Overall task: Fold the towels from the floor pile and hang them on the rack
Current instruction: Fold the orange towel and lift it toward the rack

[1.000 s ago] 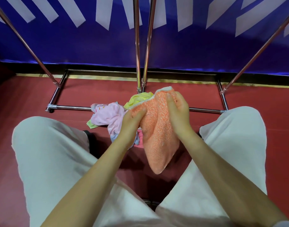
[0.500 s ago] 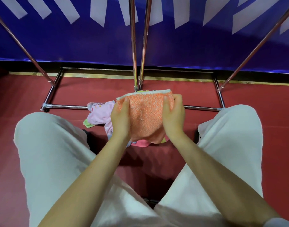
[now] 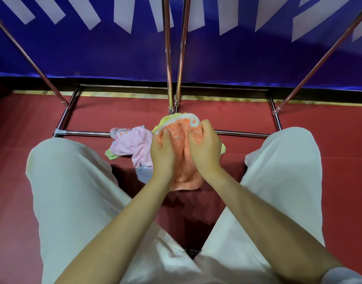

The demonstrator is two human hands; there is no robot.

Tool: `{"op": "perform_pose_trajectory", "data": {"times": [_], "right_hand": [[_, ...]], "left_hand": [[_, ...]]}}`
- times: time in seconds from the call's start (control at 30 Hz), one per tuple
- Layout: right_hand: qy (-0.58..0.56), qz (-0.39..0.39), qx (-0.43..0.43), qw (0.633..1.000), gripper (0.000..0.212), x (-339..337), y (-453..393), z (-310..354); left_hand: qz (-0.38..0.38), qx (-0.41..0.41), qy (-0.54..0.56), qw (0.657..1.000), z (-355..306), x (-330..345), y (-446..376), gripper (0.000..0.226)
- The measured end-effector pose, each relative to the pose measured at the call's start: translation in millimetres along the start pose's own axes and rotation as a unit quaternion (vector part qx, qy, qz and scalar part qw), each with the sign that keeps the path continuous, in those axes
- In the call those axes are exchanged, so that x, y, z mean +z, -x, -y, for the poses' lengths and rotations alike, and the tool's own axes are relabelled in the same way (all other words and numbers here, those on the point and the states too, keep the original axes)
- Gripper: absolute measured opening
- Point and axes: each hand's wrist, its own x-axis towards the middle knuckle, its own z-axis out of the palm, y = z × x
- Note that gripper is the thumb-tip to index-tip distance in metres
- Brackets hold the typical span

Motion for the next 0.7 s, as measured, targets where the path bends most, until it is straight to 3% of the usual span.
{"op": "perform_pose_trajectory", "data": {"times": [0.33, 0.5, 0.6, 0.67, 0.7], "right_hand": [[-0.112, 0.135, -0.146, 0.974, 0.017, 9.4, 12.3, -1.4], [-0.035, 0.067, -0.200, 0.977, 0.015, 9.3, 4.5, -5.5], [-0.039, 0.040, -0.145, 0.988, 0.054, 6.4, 2.3, -5.7], [-0.071, 0.089, -0.053, 0.992, 0.074, 3.4, 1.3, -4.9], [-0.095, 0.123, -0.003, 0.988, 0.073, 2.1, 2.0, -3.9]], "left_hand": [[0.081, -0.049, 0.138, 0.986, 3.9, 2.4, -12.0, 0.031], [0.084, -0.052, 0.189, 0.977, -2.7, -3.6, -19.8, 0.032], [0.111, -0.069, 0.193, 0.973, -7.6, -5.6, -14.0, 0.034], [0.110, -0.076, 0.168, 0.977, -9.1, -7.0, -10.7, 0.033], [0.103, -0.074, 0.160, 0.979, -11.1, -7.3, -8.8, 0.036]]}}
